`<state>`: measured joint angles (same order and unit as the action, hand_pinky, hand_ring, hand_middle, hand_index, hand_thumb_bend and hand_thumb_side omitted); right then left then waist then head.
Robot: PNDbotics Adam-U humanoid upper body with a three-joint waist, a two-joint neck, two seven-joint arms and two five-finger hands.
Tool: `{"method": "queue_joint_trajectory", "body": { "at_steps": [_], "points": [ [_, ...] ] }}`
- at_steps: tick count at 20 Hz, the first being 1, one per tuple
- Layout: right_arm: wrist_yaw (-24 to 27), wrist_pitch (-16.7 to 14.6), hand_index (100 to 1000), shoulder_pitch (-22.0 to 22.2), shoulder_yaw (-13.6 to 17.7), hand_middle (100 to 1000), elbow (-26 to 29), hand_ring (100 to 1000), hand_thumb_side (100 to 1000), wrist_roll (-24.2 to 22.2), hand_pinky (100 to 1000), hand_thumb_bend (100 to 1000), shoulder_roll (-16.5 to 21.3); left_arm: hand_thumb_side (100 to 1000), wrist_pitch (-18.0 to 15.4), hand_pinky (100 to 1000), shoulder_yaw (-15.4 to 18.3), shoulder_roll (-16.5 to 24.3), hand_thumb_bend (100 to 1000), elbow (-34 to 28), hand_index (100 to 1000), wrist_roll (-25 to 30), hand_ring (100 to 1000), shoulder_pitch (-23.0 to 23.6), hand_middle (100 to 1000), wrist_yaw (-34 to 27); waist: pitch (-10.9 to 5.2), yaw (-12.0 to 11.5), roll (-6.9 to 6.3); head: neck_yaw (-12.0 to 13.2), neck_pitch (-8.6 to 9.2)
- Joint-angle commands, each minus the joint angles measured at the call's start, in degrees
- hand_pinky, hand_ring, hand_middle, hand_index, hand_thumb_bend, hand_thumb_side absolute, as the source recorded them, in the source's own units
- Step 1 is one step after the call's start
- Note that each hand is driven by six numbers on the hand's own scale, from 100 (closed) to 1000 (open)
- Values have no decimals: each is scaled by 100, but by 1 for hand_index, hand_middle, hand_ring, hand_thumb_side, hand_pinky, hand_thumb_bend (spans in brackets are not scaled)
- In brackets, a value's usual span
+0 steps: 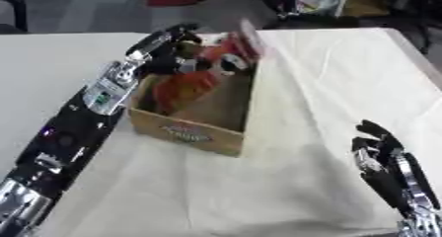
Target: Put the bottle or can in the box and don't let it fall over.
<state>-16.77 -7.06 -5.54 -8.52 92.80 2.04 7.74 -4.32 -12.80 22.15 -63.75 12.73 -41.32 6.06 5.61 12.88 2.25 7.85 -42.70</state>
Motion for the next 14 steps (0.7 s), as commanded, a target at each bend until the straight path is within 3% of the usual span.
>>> {"method": "queue_joint_trajectory", "body": {
  "at_steps": [1,3,8,14],
  "points": [
    [49,-2,917,-64,48,836,104,778,619,22,699,100,41,656,28,1000,251,172,941,-640,990,-408,1000,190,962,-169,-86,-42,0,-61,29],
    [44,9,917,-45,78,836,104,778,621,52,699,100,59,604,82,1000,470,265,865,-1327,977,-683,1000,617,939,-597,-96,-122,-17,-98,26],
    [17,22,918,14,138,836,98,778,624,109,699,100,106,571,23,1000,1154,341,768,-2995,949,-1198,994,1879,879,-1456,-123,-352,-72,-183,-20],
    [13,38,918,99,214,836,91,777,628,208,698,100,149,554,34,1000,2027,-91,734,-3788,926,-1818,986,3276,858,-791,-148,-590,-109,-203,-92]
  ]
}}
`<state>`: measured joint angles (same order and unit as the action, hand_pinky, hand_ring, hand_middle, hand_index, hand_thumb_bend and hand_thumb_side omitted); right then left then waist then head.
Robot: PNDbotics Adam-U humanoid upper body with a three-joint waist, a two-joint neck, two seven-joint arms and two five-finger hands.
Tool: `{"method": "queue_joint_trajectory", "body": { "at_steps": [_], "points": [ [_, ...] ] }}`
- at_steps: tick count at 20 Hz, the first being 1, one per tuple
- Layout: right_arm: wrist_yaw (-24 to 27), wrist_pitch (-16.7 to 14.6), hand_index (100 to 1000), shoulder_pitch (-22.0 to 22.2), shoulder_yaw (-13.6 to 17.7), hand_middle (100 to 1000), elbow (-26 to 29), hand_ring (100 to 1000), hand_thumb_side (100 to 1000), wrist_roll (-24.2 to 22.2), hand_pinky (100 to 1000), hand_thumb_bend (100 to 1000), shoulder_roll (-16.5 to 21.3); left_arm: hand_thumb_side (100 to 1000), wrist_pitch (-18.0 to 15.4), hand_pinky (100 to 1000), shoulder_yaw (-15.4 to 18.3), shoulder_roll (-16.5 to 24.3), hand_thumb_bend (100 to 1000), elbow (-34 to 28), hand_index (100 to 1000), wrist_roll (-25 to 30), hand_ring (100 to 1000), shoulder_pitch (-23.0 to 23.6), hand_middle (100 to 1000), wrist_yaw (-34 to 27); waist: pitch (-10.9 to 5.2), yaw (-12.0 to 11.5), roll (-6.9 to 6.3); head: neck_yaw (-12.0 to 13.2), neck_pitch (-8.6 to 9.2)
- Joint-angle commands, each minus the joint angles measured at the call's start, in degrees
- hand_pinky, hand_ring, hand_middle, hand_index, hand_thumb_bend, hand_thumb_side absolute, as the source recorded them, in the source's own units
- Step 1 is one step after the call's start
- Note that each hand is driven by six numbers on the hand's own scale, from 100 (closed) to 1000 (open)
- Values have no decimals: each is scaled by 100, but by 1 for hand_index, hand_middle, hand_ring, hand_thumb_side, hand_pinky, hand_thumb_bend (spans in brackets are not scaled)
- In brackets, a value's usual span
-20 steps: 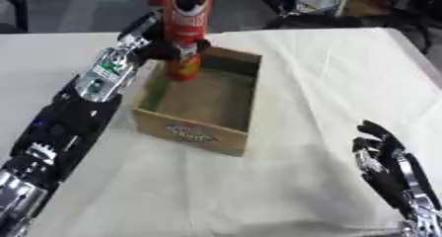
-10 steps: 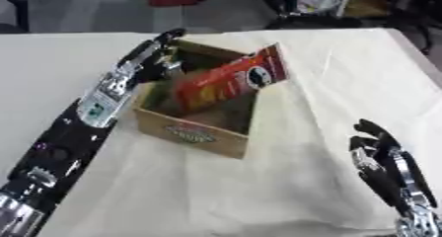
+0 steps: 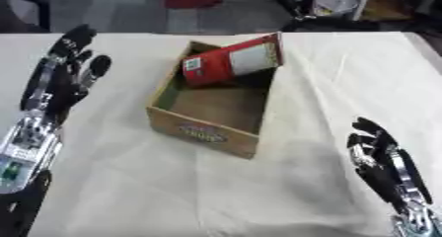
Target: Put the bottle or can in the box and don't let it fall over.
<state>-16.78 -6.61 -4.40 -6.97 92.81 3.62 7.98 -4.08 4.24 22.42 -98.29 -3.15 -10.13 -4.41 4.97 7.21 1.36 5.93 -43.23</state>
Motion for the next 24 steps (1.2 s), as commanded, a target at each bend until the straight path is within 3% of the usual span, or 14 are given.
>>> {"method": "queue_joint_trajectory", "body": {
  "at_steps": [1,5,9,24],
  "points": [
    [15,-7,918,-4,66,836,91,777,628,62,698,100,129,554,20,1000,419,-239,727,-391,924,-312,984,296,855,355,-87,-50,-22,0,-53],
    [16,-5,919,27,94,835,93,776,623,114,697,100,138,549,100,1000,705,-743,720,-475,922,-579,984,571,852,732,-108,-115,-24,47,-86],
    [15,-7,919,18,106,835,103,776,617,140,697,100,136,549,145,1000,723,-984,715,-426,921,-600,984,601,851,1134,-140,-106,-23,87,-88],
    [36,5,926,23,107,833,112,773,611,210,694,100,134,544,58,1000,657,-1146,709,-343,924,-396,983,590,850,1330,-135,-100,-26,118,-89]
  ]
}}
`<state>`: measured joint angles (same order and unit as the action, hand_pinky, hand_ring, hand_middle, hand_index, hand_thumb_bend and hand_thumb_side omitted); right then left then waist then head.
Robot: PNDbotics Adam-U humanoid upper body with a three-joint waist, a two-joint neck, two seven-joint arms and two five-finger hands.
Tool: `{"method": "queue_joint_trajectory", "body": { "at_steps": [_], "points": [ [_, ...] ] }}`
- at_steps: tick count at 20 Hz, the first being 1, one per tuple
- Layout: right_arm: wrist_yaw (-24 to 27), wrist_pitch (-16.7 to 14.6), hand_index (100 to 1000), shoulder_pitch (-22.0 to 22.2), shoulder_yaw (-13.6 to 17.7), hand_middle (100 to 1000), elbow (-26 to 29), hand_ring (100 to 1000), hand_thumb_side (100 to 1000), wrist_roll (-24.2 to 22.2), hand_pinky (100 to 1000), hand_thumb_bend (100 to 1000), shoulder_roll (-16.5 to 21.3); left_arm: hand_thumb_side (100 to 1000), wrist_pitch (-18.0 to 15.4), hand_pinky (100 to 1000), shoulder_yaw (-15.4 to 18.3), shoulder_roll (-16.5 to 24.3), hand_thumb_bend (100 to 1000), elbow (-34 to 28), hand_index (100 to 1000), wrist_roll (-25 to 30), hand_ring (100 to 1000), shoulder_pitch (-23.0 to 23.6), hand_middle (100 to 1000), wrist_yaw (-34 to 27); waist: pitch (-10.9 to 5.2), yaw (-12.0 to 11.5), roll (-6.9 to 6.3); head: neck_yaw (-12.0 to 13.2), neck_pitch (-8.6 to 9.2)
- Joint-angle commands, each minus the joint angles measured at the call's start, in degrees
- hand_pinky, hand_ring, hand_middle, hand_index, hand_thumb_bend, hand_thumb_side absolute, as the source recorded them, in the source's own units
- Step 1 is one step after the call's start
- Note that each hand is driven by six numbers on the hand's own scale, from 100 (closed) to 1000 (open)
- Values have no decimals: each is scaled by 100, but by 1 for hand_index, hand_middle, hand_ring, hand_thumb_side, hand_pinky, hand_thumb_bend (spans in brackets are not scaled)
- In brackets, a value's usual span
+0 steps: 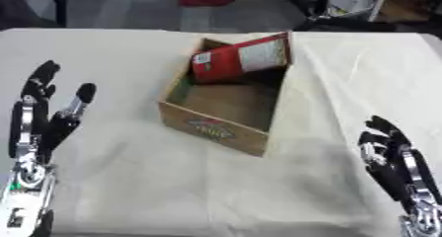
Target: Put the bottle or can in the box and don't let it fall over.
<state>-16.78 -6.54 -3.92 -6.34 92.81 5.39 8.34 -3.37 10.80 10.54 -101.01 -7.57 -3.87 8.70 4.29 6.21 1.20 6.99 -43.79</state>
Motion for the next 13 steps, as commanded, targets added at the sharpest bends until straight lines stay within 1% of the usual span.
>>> {"method": "queue_joint_trajectory", "body": {
  "at_steps": [1,13],
  "points": [
    [38,0,926,-25,44,833,111,773,610,40,694,100,99,543,-16,1000,-3,41,709,-73,925,58,983,-38,850,17,-70,-4,-12,11,-33],
    [32,11,927,-25,49,833,109,772,603,70,693,100,97,543,-30,1000,-16,5,707,-87,927,127,984,-42,850,-10,-90,-11,-11,7,-33]
  ]
}}
